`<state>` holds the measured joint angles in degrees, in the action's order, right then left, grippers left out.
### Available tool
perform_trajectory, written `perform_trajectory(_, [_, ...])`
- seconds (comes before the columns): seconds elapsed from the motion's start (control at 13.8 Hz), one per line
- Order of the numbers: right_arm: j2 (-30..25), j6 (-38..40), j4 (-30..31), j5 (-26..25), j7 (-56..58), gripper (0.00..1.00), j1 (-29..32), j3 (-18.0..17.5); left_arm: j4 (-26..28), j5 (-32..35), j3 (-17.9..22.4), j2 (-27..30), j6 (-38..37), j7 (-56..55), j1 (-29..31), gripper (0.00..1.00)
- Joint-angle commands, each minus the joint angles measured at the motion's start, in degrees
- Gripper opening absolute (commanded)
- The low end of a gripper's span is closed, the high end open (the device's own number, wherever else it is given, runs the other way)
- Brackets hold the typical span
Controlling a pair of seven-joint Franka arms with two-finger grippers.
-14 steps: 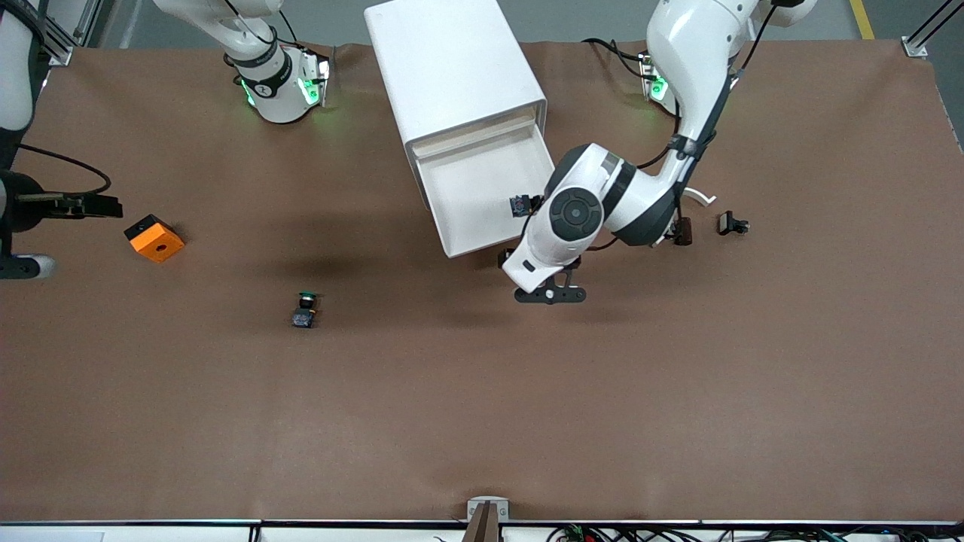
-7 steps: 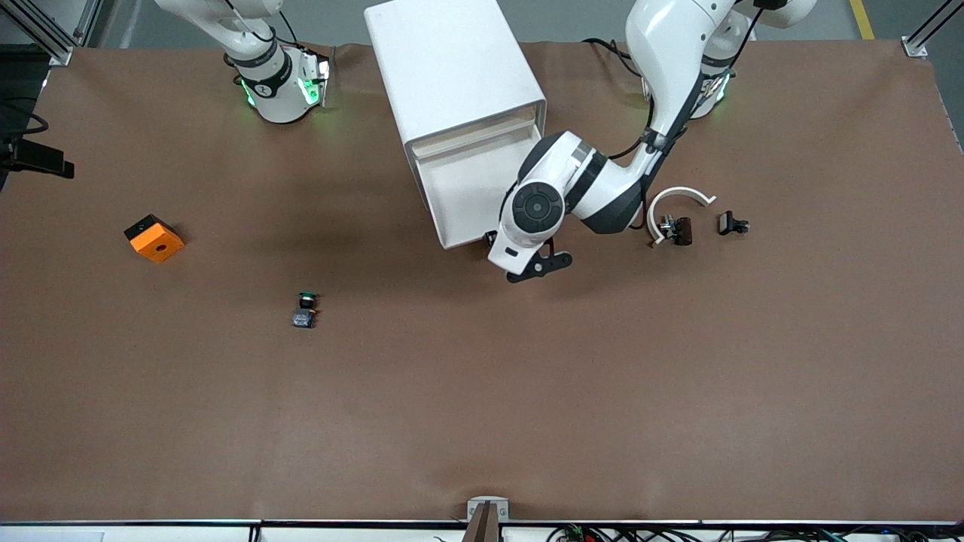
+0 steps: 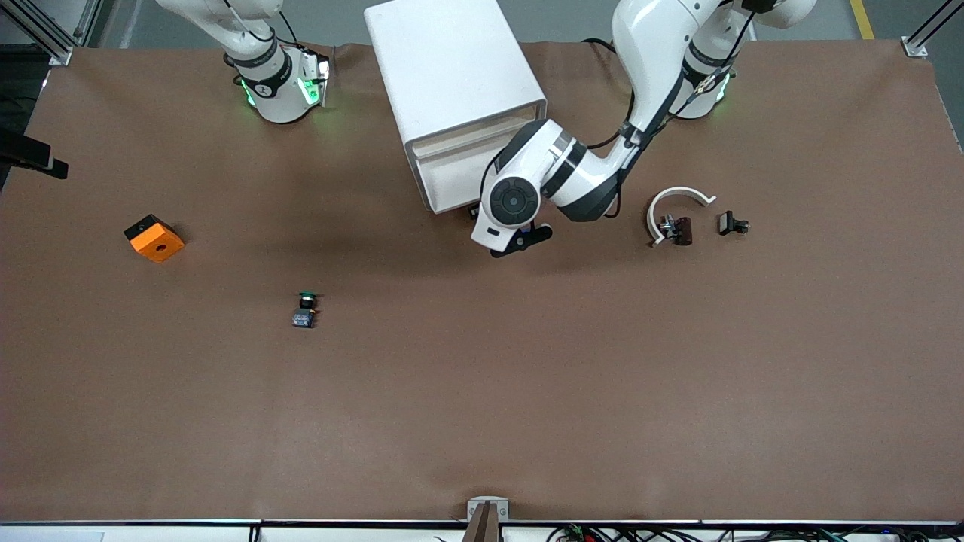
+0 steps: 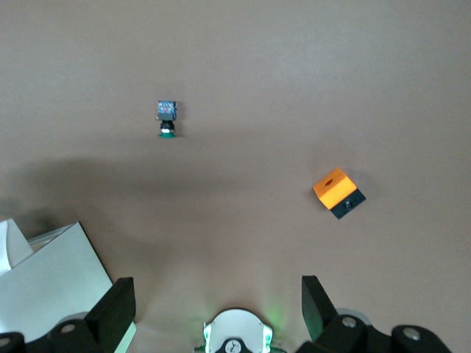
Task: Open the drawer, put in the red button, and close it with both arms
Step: 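Push the open drawer closed with the left gripper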
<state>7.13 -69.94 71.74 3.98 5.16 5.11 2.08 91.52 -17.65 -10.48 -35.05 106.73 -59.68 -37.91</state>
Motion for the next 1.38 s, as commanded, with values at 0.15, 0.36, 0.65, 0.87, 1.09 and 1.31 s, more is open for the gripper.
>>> perform_trajectory(0.15, [-5.63,-4.32,7.01,-4.68,-0.15,1.00,-3.97,-0.23,-0.11,-5.19,-2.61,-1.86,-1.34,-1.06,-0.58,1.00])
perform_trajectory(0.36, [-6.34,-4.15,7.98,-4.42,0.46,1.00,-3.71,-0.14,0.06,-6.34,-3.05,-1.86,-3.09,-1.32,-1.38,1.00])
perform_trajectory(0.65, [-6.25,-4.32,7.98,-3.63,0.73,1.00,-2.13,-0.76,0.06,-7.67,-3.05,-1.78,-5.83,-1.49,-3.12,1.00])
perform_trajectory(0.87, [-6.42,-4.41,7.71,-3.02,0.64,1.00,-1.60,-0.76,-0.11,-7.40,-2.96,-1.78,-5.74,-1.49,-3.31,1.00])
perform_trajectory(1.09, [-7.65,-5.46,8.59,-1.09,0.29,1.00,-0.81,-0.41,-0.81,-6.53,-1.65,-2.22,-4.95,-1.41,-2.87,1.00])
perform_trajectory(1.31, [-10.98,-8.53,13.49,-1.08,0.29,1.00,0.07,-0.67,-3.62,-3.73,3.61,-0.91,-5.38,-1.32,-2.78,1.00])
